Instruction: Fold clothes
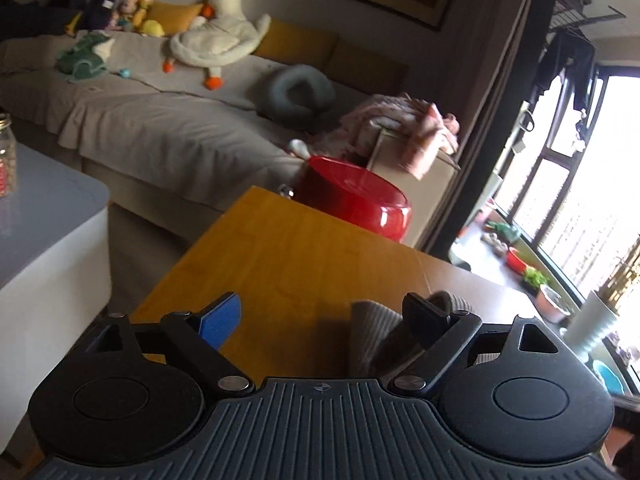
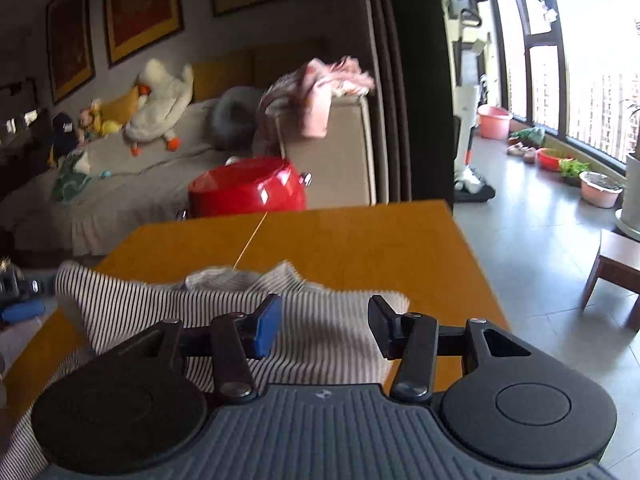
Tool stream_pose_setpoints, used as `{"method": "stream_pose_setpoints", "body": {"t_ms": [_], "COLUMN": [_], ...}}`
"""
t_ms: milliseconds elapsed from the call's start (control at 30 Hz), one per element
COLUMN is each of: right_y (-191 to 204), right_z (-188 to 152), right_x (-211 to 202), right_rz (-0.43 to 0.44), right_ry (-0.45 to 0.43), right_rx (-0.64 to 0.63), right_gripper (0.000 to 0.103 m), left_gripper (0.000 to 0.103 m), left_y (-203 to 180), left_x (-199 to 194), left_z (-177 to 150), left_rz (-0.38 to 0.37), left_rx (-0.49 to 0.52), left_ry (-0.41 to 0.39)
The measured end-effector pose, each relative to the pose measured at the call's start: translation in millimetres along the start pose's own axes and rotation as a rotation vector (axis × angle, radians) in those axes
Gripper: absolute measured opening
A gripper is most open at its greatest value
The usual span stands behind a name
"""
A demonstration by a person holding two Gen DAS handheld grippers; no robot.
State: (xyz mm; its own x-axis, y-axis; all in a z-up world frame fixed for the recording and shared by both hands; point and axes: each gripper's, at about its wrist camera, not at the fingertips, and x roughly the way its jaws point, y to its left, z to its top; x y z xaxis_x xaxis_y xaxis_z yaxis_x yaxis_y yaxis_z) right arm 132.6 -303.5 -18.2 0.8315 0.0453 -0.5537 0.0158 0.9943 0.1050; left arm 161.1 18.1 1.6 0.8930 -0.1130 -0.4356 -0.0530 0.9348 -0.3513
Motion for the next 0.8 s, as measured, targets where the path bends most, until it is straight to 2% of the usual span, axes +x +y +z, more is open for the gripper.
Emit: {"method": "stream_pose_setpoints", "body": {"t_ms": [33, 67, 167, 233, 300, 400, 467, 567, 600, 667, 700, 733, 800], "right_y": [2.0, -0.9, -14.1, -17.7, -17.4, -12.4, -7.9, -5.4, -6.4, -8.1, -8.9, -9.6, -11.5], "right_z": [-6.0, -10.2, -13.1, -13.0, -14.3, -18.2, -20.2, -20.5, -20.0, -19.7, -19.7, -19.7, -20.6], "right_x": [8.3, 12.5, 17.3, 20.4, 21.7, 18.1, 15.4, 15.3, 16.3, 16.9, 16.7, 16.4, 15.2], "right_rz": [-0.029, -0.042, -0.051, -0.039, -0.04, -0.06, -0.08, -0.089, -0.085, -0.079, -0.078, -0.076, -0.067], "right_ry": [0.029, 0.036, 0.051, 0.066, 0.065, 0.05, 0.039, 0.034, 0.039, 0.044, 0.043, 0.042, 0.041], "right_rx": [-0.018, -0.014, 0.038, 0.052, 0.054, 0.037, 0.008, -0.008, -0.004, 0.002, 0.005, 0.008, 0.018], "right_gripper": [0.048, 0.055, 0.063, 0.064, 0.064, 0.064, 0.064, 0.064, 0.064, 0.065, 0.065, 0.065, 0.065], "left_gripper": [0.092, 0.092, 0.093, 0.097, 0.098, 0.098, 0.095, 0.094, 0.089, 0.067, 0.043, 0.024, 0.022], "left_y": [2.1, 3.4, -5.3, -22.6, -44.9, -63.6, -62.6, -54.3, -52.6, -52.7, -56.3, -60.7, -71.5], "left_x": [-2.0, -3.5, -7.4, -10.2, -4.8, 16.3, 27.3, 31.4, 34.8, 35.0, 34.7, 34.3, 26.1], "left_z": [2.8, 5.1, 5.7, -1.3, -13.7, -43.5, -49.1, -45.3, -46.1, -46.3, -46.0, -45.3, -43.4], "left_rz": [0.015, 0.024, -0.047, -0.154, -0.218, -0.203, -0.186, -0.215, -0.233, -0.222, -0.215, -0.223, -0.227], "left_rx": [-0.022, -0.044, -0.064, -0.015, 0.098, 0.205, 0.193, 0.15, 0.147, 0.172, 0.209, 0.248, 0.318], "left_ry": [-0.014, -0.023, -0.014, -0.009, 0.018, 0.084, 0.14, 0.148, 0.176, 0.172, 0.161, 0.158, 0.135]}}
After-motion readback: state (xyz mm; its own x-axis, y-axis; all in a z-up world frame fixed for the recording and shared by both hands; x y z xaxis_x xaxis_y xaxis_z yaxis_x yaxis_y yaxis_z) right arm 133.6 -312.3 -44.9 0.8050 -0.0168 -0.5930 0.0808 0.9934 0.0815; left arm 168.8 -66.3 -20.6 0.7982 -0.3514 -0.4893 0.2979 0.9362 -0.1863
